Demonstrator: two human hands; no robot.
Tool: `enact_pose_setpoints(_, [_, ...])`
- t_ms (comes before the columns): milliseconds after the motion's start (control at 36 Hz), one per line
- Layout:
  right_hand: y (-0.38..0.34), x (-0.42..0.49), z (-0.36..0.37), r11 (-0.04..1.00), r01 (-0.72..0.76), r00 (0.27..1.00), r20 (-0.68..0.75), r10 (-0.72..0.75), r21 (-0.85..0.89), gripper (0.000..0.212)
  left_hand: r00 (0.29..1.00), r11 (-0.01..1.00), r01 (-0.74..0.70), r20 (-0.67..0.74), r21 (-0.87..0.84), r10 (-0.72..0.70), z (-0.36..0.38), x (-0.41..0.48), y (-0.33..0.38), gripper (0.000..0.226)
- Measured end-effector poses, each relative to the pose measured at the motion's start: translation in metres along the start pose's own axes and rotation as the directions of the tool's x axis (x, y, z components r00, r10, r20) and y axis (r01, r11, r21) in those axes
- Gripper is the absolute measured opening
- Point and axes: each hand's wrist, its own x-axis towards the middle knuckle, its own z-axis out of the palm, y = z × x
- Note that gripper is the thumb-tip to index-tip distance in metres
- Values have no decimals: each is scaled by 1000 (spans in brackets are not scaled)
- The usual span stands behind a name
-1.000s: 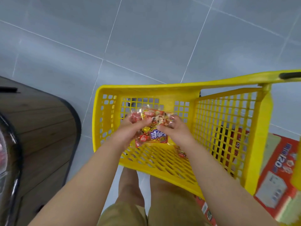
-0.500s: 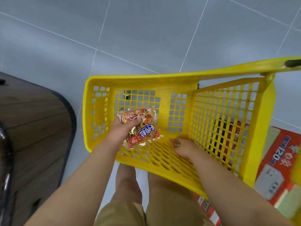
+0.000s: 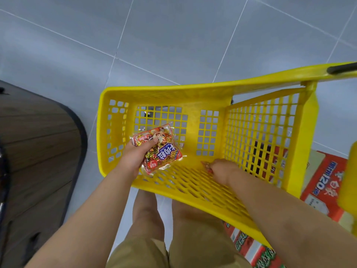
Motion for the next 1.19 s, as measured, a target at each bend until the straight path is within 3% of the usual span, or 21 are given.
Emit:
enact_pose_setpoints(250, [-8,-14,-5,925,-91,986,-100,137,368,33,998,994,-60,-8,-87,60,-10,-25,-1,41])
enact_pose_setpoints(333, [-18,-31,-24,877,-35,972,-189,141,479,29,994,988,-106,13,-112,108,-18,-43,9,42])
enact_pose_setpoints(472, [-54,-69,-63,783,104,917,-363,163,614,31,982,975,-188,-17,-120,187,-39,-87,18,24])
enact_pose_setpoints(583, [-95,-98,-86,699,182,880,-432,198,692,33,977,962,-211,-9,-172,213,-69,-129,14,30])
enact_pose_setpoints(694, [-148,-123,-96,490,312,856,-464,227,814,24,960,914,-280,-69,-294,272,-113,-166,4,21])
enact_pose_setpoints(750, [-178,-136,-95,330,376,854,-462,239,866,10,944,877,-329,-89,-349,318,-142,-183,-4,18])
enact_pose_setpoints(806, [-209,-145,-90,193,411,859,-450,244,891,12,932,841,-363,-138,-400,336,-176,-201,-15,23])
enact_pose_setpoints(861, [-243,-156,-80,142,415,872,-437,222,899,7,923,810,-386,-197,-441,332,-212,-218,-30,31])
enact_pose_setpoints(917, [-279,-167,-67,60,403,898,-407,166,913,3,912,780,-410,-245,-473,330,-248,-235,-48,39])
enact_pose_setpoints(1028, [-352,-179,-39,-188,315,936,-338,-101,930,22,891,700,-448,-339,-557,301,-314,-265,-87,38])
enact_pose_setpoints(1111, [-405,-185,-24,-243,239,941,-286,-180,940,28,872,629,-480,-410,-612,267,-362,-286,-116,39])
enact_pose_setpoints(1194, [-456,-192,-15,-217,209,937,-259,-236,954,26,842,560,-524,-490,-641,227,-403,-305,-139,42])
